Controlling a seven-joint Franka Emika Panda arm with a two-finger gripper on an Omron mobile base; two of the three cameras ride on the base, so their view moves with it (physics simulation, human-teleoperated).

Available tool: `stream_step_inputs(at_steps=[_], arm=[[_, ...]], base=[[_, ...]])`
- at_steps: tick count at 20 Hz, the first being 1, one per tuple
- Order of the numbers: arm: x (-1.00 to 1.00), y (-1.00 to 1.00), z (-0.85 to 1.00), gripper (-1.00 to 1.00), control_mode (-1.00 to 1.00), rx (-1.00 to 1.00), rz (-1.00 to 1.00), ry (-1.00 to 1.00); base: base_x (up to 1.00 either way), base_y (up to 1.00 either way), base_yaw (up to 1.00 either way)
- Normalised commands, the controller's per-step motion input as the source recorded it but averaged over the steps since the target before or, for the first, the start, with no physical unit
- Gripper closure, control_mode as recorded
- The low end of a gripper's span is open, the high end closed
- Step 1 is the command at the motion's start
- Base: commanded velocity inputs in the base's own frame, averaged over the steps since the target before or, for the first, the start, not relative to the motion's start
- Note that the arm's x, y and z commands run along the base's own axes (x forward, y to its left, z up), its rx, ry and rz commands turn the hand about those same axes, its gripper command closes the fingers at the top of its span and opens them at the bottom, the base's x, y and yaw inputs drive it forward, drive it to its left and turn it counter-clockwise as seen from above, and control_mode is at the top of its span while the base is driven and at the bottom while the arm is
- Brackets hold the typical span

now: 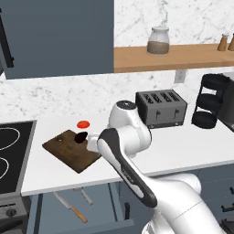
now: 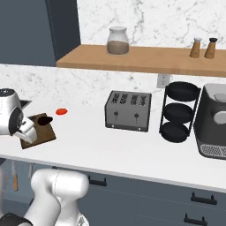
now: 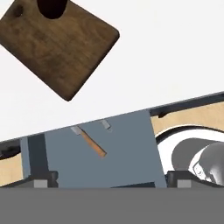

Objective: Place the appropriate cutting tool for cutting the avocado skin on the cutting board.

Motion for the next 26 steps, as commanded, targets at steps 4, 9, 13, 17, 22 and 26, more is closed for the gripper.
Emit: stream_step_inputs(at_steps=[4,9,13,17,22,26], arm=[[-0.02,0.73,-0.52,-1.0,-1.0,0.07,-0.11,0.13],[-0.36,0.28,-0.67,-1.0,-1.0,0.02,-0.03,0.13],[-0.48,0.24,-0.77,-1.0,-1.0,0.0,-0.02,0.09],[-0.23,0.0,-0.71,-1.0,-1.0,0.0,0.0,0.04],[0.0,0.0,-0.61,-1.0,-1.0,0.0,0.0,0.05],[-0.1,0.14,-0.62,-1.0,-1.0,-0.03,0.0,0.06]], base=[[0.0,0.0,0.0],[0.0,0.0,0.0],[0.0,0.0,0.0],[0.0,0.0,0.0],[0.0,0.0,0.0],[0.0,0.0,0.0]])
